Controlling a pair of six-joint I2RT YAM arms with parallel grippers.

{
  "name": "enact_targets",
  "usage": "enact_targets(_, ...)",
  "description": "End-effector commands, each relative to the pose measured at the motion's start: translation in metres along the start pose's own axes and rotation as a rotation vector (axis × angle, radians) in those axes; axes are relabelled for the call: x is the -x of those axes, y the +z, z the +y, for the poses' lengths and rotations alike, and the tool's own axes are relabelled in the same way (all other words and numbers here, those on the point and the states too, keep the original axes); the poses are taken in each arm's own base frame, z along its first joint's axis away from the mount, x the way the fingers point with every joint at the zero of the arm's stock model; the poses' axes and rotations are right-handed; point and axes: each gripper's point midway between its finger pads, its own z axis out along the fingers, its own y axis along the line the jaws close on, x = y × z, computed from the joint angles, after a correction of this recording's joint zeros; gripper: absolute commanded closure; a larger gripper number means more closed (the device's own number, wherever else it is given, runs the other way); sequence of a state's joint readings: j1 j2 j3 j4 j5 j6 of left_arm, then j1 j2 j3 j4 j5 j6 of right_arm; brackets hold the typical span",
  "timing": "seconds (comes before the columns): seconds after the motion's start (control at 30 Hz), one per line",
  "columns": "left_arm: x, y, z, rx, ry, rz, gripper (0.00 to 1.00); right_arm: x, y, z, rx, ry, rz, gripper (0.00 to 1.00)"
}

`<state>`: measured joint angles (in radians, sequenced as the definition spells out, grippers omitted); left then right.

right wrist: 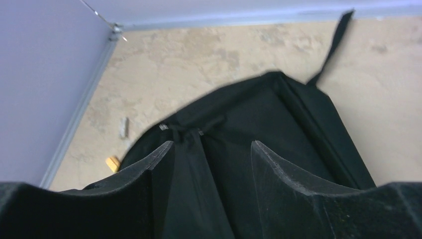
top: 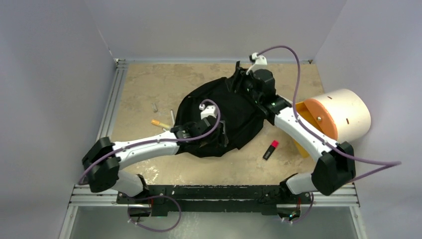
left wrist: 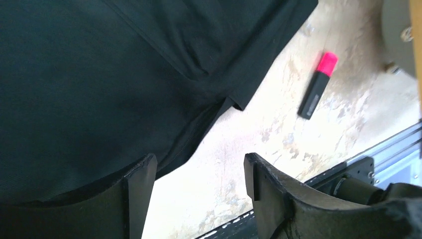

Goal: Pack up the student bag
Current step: Adjust the student bag at the center of the board.

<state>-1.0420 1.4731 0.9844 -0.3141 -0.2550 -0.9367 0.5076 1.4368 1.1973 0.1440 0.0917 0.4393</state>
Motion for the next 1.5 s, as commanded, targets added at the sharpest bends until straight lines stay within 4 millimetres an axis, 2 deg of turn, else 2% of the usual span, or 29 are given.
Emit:
enact_targets(0.0, 0.042, -0.033, 0.03, 0.055, -0.036, -0.059, 0.35, -0.017, -0.029, -0.02, -0.058, -0.026, 0.015, 0.4)
enact_targets(0.1, 0.051, -0.046, 0.059, 0.088, -0.082, -0.068, 0.34, -0.033, -0.04, -0.031, -0.097, -0.029, 0.066, 0.39)
enact_targets(0.2, 0.052, -0.057, 0.081, 0.124, -0.093, -0.084, 0.34, -0.052, -0.044, -0.038, -0.104, -0.058, 0.131, 0.38)
enact_targets(0.27, 0.051, -0.06, 0.094, 0.149, -0.099, -0.085, 0.34, -0.058, -0.042, -0.043, -0.11, -0.116, 0.149, 0.38)
enact_targets(0.37, 0.044, -0.055, 0.105, 0.169, -0.109, -0.063, 0.34, -0.074, -0.035, -0.041, -0.076, -0.138, 0.196, 0.4)
enact_targets(0.6, 0.046, -0.035, 0.097, 0.145, -0.094, -0.04, 0.35, -0.094, -0.001, -0.041, -0.105, -0.274, 0.265, 0.43)
enact_targets(0.73, 0.041, -0.03, 0.1, 0.16, -0.088, -0.019, 0.36, -0.113, 0.014, -0.042, -0.152, -0.385, 0.325, 0.37)
enact_targets(0.87, 0.036, -0.033, 0.103, 0.156, -0.095, -0.018, 0.36, -0.135, 0.023, -0.037, -0.13, -0.446, 0.373, 0.33)
enact_targets(1.07, 0.032, -0.039, 0.108, 0.157, -0.094, -0.021, 0.36, -0.161, 0.029, -0.032, -0.109, -0.486, 0.433, 0.31)
enact_targets(1.27, 0.027, -0.039, 0.113, 0.17, -0.097, -0.008, 0.36, -0.18, 0.027, -0.017, -0.045, -0.524, 0.475, 0.3)
enact_targets(1.47, 0.022, -0.04, 0.116, 0.173, -0.107, -0.003, 0.36, -0.187, 0.023, -0.004, 0.039, -0.534, 0.487, 0.2)
